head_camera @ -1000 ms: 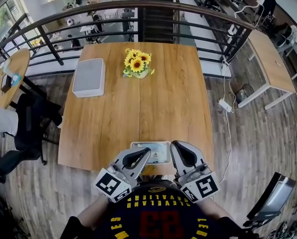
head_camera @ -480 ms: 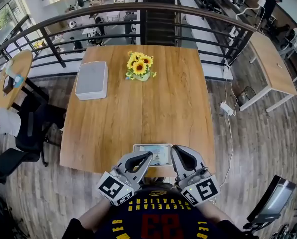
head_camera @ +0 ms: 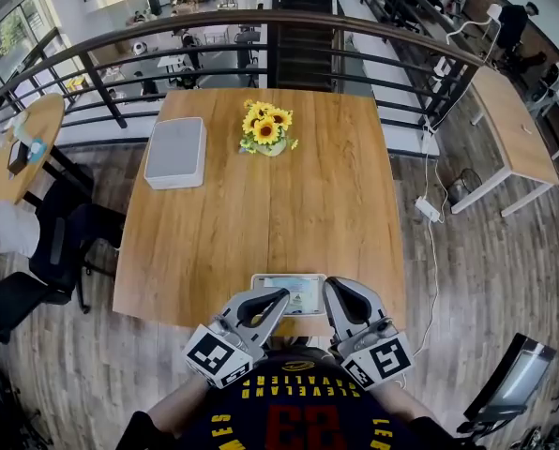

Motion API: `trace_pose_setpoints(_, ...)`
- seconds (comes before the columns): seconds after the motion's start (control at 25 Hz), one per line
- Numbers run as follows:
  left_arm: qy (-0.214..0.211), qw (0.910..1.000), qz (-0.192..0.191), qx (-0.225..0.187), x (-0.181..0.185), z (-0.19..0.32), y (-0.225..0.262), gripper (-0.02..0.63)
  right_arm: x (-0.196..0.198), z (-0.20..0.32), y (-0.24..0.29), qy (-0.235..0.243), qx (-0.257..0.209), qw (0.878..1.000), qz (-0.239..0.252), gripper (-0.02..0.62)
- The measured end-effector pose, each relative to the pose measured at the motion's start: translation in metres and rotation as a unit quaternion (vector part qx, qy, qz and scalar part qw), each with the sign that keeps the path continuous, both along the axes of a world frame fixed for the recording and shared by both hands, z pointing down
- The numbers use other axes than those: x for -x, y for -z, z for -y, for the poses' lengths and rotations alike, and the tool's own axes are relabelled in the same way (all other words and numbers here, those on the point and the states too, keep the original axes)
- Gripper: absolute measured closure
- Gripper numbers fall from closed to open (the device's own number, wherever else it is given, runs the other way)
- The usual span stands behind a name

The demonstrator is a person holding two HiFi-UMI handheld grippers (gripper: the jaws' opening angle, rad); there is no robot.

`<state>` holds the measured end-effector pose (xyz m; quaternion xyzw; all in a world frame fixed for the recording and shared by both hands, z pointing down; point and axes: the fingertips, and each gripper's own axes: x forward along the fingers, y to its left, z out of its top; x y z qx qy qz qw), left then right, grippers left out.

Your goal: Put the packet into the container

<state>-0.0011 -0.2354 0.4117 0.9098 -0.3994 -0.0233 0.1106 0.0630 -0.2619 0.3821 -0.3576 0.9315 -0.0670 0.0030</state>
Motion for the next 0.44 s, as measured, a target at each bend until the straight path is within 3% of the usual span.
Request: trace_pose_setpoints(0.44,-0.001,1.0,0.003,-0.002,0.0036,0.0008,0.0034,0.597,0.0036,0.0013,0.0029,0.003,0.002,1.0,-0.001,0.58)
